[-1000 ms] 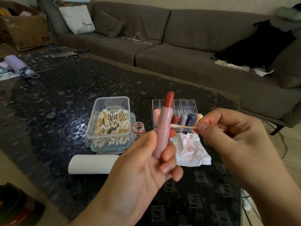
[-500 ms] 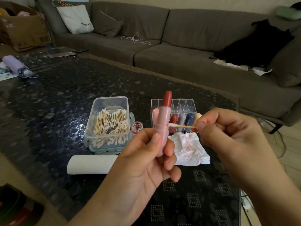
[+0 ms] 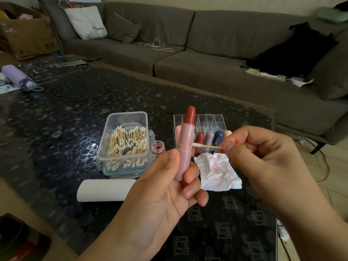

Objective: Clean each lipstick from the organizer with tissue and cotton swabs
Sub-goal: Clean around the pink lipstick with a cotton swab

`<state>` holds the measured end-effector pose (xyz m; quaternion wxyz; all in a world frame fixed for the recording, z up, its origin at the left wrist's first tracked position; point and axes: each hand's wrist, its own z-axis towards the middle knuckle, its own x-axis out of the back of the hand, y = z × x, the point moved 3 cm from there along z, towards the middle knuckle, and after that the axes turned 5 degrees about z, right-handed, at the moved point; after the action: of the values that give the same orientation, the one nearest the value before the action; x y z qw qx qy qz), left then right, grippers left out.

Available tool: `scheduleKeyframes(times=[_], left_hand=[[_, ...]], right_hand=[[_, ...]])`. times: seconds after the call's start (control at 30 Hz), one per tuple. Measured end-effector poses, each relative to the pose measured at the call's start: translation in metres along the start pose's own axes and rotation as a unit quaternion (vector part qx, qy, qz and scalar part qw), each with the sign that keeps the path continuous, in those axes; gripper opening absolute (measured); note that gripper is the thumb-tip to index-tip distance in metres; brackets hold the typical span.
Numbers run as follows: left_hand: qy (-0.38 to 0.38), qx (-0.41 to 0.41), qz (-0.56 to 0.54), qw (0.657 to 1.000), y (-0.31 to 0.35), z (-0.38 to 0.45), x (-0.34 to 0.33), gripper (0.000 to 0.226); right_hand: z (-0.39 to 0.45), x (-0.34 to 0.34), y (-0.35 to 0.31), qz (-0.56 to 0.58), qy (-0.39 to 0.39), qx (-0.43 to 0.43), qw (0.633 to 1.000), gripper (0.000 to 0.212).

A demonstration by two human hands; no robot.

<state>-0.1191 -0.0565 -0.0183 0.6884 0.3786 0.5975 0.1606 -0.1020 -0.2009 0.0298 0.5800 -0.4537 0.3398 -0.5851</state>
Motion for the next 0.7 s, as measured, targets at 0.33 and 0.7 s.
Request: scheduleKeyframes(times=[0.33, 0.7], left_hand=[[-0.018, 0.001, -0.005, 1.000, -0.0011, 0.0009, 0.0026, 0.012], [0.012, -0.006, 0.015, 1.000, 0.0023, -0.0017, -0.0009, 0.019]], right_hand=[[0.0009, 0.0005, -0.0010, -0.010, 0.007, -0.003, 1.000, 0.013], [0.0000, 0.0014, -0.0045, -0.028, 0.005, 0.007, 1.000, 0.011]])
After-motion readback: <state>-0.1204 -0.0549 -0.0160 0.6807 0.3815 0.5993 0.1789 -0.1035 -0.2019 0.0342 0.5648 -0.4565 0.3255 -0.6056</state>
